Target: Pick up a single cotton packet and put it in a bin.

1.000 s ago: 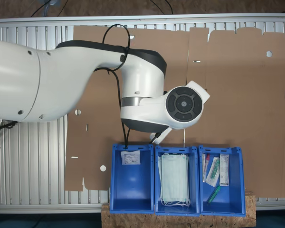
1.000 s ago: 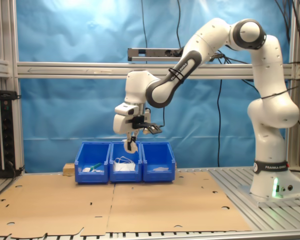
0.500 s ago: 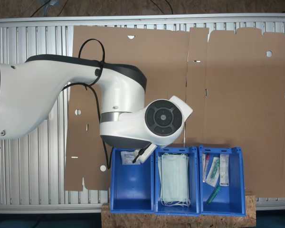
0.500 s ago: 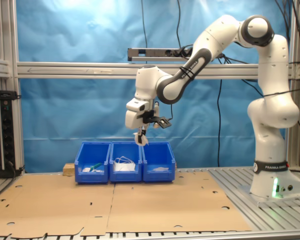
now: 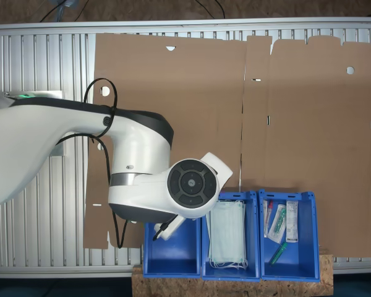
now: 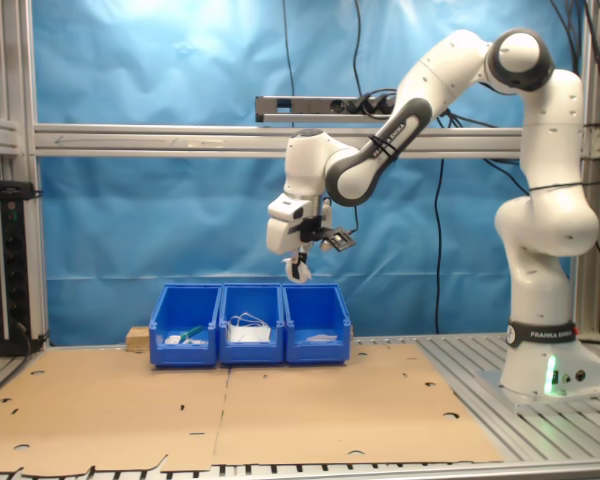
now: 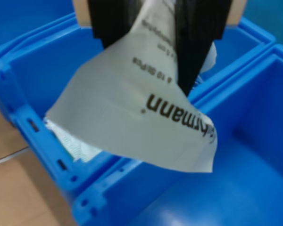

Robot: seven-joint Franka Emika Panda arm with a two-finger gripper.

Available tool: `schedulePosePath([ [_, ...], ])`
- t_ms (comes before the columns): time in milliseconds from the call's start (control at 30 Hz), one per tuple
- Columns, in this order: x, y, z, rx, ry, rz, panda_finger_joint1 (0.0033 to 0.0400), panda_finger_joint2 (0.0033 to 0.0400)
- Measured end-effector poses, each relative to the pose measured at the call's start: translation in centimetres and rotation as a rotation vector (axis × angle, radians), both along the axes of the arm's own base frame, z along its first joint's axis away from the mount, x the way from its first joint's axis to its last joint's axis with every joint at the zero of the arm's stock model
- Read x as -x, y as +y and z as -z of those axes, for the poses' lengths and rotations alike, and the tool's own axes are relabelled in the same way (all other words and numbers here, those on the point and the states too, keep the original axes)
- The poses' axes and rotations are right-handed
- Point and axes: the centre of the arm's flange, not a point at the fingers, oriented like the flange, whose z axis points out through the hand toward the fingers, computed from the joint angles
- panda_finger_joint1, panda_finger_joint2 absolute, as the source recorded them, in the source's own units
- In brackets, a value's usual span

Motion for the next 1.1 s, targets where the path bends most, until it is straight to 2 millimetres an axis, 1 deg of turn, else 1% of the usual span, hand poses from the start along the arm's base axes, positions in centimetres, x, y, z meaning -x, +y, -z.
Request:
schedulePosePath([
  [433,2.0,-3.9,0.4,0.030,0.021,0.047,0.0056,0.0056],
  [467,2.0,-3.9,0.4,0.030,0.021,0.047,0.0056,0.0056],
  [767,3.1,-6.3,0.9,0.041,0.030,0.087,0.0056,0.0056],
  [933,3.5,-7.3,1.6,0.047,0.043,0.105,0.0056,0.0056],
  [1100,3.7,-7.8,2.3,0.049,0.058,0.115,0.0056,0.0056],
])
